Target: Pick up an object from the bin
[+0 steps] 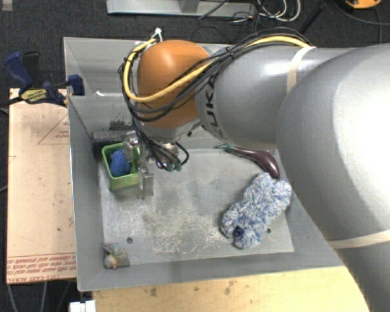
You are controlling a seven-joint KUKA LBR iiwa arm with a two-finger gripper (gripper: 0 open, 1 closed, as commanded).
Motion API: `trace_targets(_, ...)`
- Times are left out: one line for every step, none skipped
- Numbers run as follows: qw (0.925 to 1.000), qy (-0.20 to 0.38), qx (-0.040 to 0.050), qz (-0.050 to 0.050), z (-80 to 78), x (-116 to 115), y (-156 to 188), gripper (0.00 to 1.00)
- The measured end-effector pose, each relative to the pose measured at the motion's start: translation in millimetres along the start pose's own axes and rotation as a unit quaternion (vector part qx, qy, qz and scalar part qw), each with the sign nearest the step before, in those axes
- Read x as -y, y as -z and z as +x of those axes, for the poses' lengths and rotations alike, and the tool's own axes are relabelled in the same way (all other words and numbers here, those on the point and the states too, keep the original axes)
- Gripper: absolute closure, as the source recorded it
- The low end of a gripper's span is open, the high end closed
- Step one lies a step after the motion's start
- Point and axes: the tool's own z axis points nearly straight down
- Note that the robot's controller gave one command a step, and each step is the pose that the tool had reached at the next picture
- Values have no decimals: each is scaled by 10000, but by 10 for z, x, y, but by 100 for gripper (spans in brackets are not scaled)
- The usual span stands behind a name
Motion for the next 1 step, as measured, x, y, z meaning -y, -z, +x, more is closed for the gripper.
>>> trace_targets(9989,460,6,3,28,67,-467,0)
